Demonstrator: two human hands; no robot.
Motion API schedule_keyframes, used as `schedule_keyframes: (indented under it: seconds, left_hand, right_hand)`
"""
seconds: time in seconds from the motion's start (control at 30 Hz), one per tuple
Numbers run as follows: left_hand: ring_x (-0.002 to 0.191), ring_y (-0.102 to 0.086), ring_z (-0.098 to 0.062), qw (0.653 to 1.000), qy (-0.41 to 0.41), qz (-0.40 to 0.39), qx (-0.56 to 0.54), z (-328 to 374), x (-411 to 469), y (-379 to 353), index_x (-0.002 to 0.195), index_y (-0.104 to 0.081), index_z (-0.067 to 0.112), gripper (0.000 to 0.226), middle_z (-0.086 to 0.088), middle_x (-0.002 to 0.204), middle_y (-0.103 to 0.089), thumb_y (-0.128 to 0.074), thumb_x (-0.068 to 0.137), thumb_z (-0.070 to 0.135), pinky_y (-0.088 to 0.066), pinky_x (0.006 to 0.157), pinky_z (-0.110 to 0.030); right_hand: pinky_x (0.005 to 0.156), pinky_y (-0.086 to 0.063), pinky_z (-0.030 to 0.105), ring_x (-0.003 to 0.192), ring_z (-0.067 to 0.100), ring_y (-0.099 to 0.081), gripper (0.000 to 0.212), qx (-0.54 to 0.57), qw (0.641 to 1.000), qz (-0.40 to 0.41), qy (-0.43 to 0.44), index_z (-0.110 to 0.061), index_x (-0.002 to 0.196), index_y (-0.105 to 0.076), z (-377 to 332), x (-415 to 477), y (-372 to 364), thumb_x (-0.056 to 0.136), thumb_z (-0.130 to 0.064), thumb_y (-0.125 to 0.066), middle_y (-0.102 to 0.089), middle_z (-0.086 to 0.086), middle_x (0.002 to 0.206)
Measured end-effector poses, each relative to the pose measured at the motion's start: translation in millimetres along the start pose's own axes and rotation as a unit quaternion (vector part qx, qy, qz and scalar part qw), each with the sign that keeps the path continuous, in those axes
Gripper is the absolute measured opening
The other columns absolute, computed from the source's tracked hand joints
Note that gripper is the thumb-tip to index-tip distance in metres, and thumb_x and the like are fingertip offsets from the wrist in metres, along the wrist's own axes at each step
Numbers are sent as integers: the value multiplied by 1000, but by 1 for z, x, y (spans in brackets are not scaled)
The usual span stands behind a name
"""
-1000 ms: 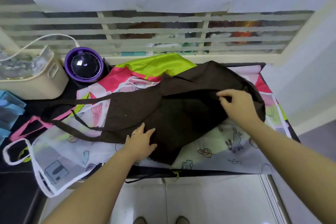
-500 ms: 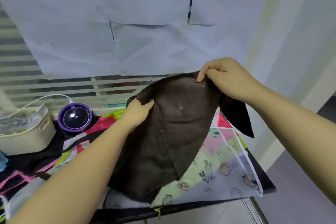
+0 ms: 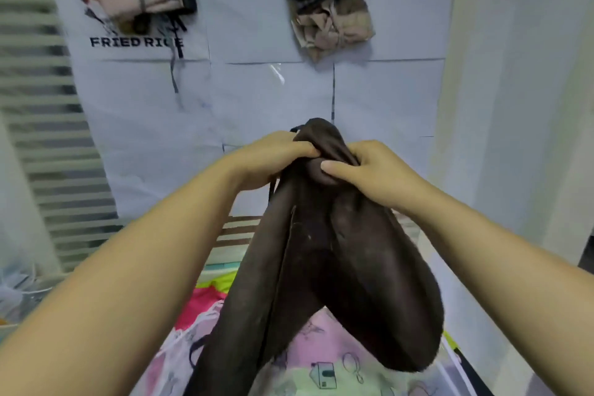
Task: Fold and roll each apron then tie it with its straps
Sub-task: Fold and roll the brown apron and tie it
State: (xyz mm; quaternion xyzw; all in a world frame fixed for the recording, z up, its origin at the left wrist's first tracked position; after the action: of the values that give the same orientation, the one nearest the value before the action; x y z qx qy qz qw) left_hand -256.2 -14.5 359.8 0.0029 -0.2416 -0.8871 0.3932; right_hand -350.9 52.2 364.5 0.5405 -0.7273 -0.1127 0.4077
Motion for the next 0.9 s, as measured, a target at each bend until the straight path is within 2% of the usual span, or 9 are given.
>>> schedule_keyframes:
  seconds: [0.07, 0.17, 0.23, 0.33, 0.47, 0.57, 0.7, 0.8, 0.9]
  left_hand:
    - [88, -66, -8, 997, -35, 30, 64, 1, -1, 16, 100, -67, 18, 14, 5, 94, -70, -63, 90, 26, -50, 78, -22]
    - [77, -57, -7, 977, -22, 118, 175, -33, -13, 34, 101, -63, 19, 14, 6, 90, -61, -66, 88, 23, -44, 70, -20]
    - [78, -57, -12, 975, 23, 147, 163, -77, -27, 36, 100, -61, 22, 11, 4, 93, -60, -64, 89, 21, -45, 66, -22]
    - [91, -64, -19, 978, 65, 184, 71, -132, -63, 27, 89, -62, 25, 3, 4, 92, -65, -62, 91, 22, -48, 80, -27]
    - [80, -57, -6, 975, 79, 208, 14, -161, -106, -12, 98, -61, 17, 18, 5, 91, -61, -64, 89, 32, -42, 70, -16]
    - [61, -40, -7, 958, 42, 275, 66, -161, -126, -36, 80, -46, 26, 32, 10, 73, -44, -72, 77, 43, -37, 60, -25]
    - [68, -41, -11, 941, 22, 278, 194, -152, -131, -72, 77, -32, 30, 45, 11, 75, -39, -65, 69, 60, -39, 65, -35]
    - [90, -50, -18, 925, 48, 266, 267, -161, -128, -92, 98, -37, 23, 40, 10, 97, -36, -66, 79, 43, -40, 75, -34]
    - [93, -53, -32, 925, 73, 290, 234, -180, -126, -70, 100, -40, 18, 27, 3, 97, -40, -55, 79, 9, -43, 75, -40]
  right_hand:
    - [81, -52, 38, 84, 24, -68, 28, 110, 993, 6, -38, -5, 92, -70, 3, 8, 7, 93, -30, -58, -72, 13, 91]
    - [81, -50, 35, 80, 21, -66, 24, 232, 968, 26, -97, -10, 85, -69, 15, 14, 10, 94, -27, -56, -72, 9, 87]
    - [80, -48, 33, 78, 20, -64, 22, 242, 961, 34, -130, -14, 81, -66, 27, 14, 7, 94, -28, -55, -69, 6, 83]
    - [77, -48, 32, 80, 21, -62, 21, 225, 961, 48, -152, -14, 83, -64, 39, 13, -4, 92, -30, -57, -67, 7, 85]
    - [71, -42, 30, 78, 19, -57, 16, 218, 956, 112, -162, -14, 87, -59, 45, 11, -11, 89, -30, -60, -59, 9, 84]
    - [66, -36, 29, 72, 17, -49, 15, 215, 955, 135, -155, -15, 83, -54, 47, 9, -24, 88, -28, -60, -50, 8, 79]
    - [64, -30, 30, 67, 18, -41, 20, 209, 957, 149, -137, -17, 79, -52, 45, 6, -34, 87, -33, -61, -43, 6, 75]
    - [63, -29, 29, 66, 18, -39, 23, 196, 962, 152, -111, -16, 77, -53, 34, 4, -30, 88, -34, -60, -41, 6, 73]
    - [61, -29, 28, 64, 17, -40, 30, 172, 967, 171, -78, -8, 75, -57, 22, 2, -10, 89, -34, -60, -41, 7, 71]
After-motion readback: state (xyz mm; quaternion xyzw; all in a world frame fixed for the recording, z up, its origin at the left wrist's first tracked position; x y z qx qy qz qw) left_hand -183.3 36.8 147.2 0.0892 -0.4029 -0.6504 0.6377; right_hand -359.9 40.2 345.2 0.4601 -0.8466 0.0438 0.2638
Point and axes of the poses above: each hand's wrist, its own x-axis towards the middle knuckle, its own y-axis out of the back of the hand, z = x × y, the point moved 10 cm from there along x, towards the middle knuckle
